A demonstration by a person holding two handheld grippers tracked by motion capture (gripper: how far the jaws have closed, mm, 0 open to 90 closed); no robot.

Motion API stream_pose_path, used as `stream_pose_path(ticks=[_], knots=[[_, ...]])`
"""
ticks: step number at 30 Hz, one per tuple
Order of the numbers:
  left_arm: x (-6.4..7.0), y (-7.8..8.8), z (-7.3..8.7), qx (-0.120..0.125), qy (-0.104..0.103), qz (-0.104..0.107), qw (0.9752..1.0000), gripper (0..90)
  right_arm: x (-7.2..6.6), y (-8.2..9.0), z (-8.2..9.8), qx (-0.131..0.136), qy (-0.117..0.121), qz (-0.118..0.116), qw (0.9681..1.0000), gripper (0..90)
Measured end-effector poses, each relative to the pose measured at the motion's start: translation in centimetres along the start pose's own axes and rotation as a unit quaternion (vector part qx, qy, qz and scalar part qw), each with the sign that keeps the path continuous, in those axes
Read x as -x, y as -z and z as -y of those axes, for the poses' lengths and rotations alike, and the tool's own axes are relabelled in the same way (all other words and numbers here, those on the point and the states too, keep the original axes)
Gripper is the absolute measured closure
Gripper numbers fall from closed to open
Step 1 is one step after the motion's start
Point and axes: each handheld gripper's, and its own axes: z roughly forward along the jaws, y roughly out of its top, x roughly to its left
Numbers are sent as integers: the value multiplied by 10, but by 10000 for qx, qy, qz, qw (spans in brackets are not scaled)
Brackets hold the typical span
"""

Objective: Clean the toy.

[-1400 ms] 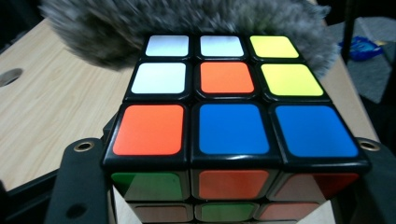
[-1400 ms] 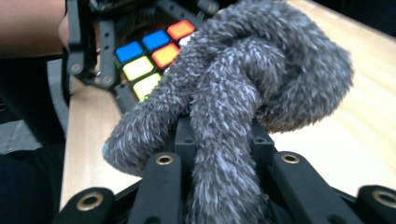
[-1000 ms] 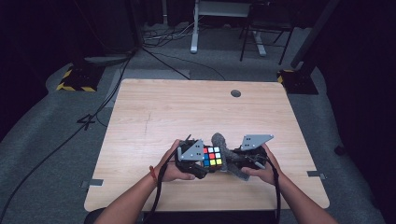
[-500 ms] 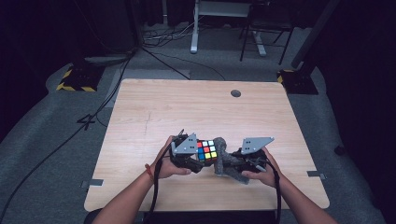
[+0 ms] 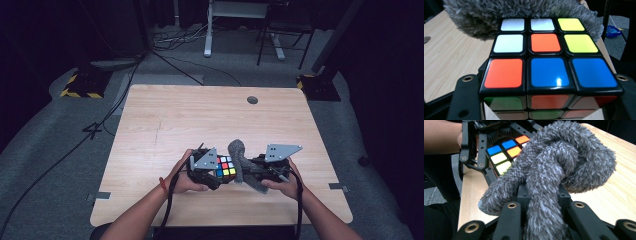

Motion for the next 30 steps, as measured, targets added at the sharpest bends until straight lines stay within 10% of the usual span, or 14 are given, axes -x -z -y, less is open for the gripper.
stream_pose_path(ticks=[11,25,30], knots=[[6,-8,-1,-362,-182,-52,9992,336,-9,-1,-7,58,184,-93,9998,734],[1,9,-6,166,-75,-131,9997,337,16,-15,21,-768,-387,-9,9963,734],[-1,9,-4,297,23,-83,9995,336,16,-13,19,-477,-498,-241,9973,733]])
